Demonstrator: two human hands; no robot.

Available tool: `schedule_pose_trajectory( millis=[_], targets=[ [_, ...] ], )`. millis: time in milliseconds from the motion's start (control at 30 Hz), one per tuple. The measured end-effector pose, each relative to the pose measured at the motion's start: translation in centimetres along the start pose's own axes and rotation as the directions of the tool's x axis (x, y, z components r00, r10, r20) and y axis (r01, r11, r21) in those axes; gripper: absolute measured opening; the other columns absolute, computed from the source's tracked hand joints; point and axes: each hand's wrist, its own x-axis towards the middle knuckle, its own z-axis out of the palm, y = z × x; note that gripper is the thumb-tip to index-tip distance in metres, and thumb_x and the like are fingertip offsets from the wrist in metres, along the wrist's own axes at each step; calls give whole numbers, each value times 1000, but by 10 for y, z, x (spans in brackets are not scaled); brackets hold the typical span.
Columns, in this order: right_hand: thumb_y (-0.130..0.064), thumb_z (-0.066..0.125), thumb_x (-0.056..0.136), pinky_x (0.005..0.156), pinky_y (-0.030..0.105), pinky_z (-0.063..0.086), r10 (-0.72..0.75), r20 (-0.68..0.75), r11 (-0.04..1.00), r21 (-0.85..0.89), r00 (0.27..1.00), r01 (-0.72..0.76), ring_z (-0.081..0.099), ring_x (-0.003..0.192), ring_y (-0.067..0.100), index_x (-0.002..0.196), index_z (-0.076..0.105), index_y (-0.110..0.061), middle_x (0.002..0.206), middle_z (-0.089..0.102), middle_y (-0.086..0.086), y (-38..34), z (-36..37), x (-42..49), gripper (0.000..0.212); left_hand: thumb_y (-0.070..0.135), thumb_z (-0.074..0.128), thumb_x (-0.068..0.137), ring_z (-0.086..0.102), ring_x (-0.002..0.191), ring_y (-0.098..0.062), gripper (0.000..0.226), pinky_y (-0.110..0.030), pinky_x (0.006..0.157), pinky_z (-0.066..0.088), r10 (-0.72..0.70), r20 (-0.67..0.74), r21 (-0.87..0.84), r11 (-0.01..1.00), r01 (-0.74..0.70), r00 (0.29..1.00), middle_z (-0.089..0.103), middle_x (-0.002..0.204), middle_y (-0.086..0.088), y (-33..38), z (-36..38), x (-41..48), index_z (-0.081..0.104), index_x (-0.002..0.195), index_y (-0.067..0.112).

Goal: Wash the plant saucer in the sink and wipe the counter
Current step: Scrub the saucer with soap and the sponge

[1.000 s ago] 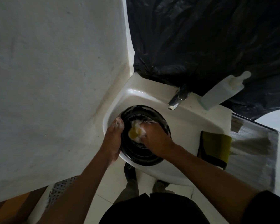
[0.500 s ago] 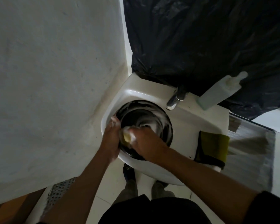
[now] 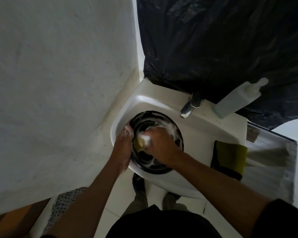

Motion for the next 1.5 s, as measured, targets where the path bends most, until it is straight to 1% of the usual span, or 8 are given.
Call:
schedule_pose_trajectory(
  millis=[167,400,633,867,1067,1300,1400,1500],
  targets=[
    [-7,63,63,71,30,54,-22,92,999,-24,995,25,71,78,31,86,77,-11,85,74,12,32,3,-24,27,64,34,105,60,133,-27,58,-58,114,43,38,-36,-25,999,-39,999,64,142,-4,3,-25,4,57,144,29],
    [-13,82,64,90,32,49,173,-128,984,55,977,-167,64,104,30,109,74,-17,112,71,10,19,-17,23,46,43,31,112,58,135,-21,46,-51,118,39,45,80,1,999,-45,996,65,141,-1,-5,5,-3,57,145,26],
    [-15,53,84,84,35,52,3,126,999,-41,992,2,69,91,34,92,76,-6,95,73,17,23,23,-16,26,45,40,111,65,125,-14,38,-50,111,48,98,-171,3,995,-99,980,70,132,6,1,-11,10,62,138,30],
    [-8,69,81,77,34,46,302,-165,937,-130,939,-324,64,94,39,94,73,-8,103,66,20,63,-7,7,14,50,36,106,61,131,-21,48,-51,115,44,25,24,-30,999,-24,999,67,139,0,-5,2,5,57,143,28],
    [-6,69,86,102,27,40,133,-217,989,100,967,-114,62,112,33,115,72,-1,117,69,20,8,19,20,29,62,33,102,64,128,-25,61,-49,116,43,-72,45,-41,996,74,996,70,133,-6,-5,6,11,62,138,21],
    [4,72,63,70,24,50,-289,16,957,-28,957,289,67,67,25,68,71,-1,72,69,15,31,28,-16,7,51,33,109,68,120,-24,49,-44,103,54,-125,-98,-178,978,106,987,73,127,-7,-8,-3,17,63,135,21],
    [-7,66,70,62,32,57,-117,214,956,-239,970,168,65,69,26,74,68,-12,77,66,10,69,20,-21,6,49,32,110,64,127,-25,49,-44,105,52,-84,-61,-158,985,73,995,70,133,-5,-4,-13,19,62,138,21],
    [-4,69,72,66,35,55,87,125,927,-374,988,-34,66,77,35,80,68,-10,88,65,16,83,5,-11,10,51,35,108,59,133,-25,51,-47,111,47,-47,30,-107,993,50,998,64,141,-6,1,-12,16,53,147,23]
  ],
)
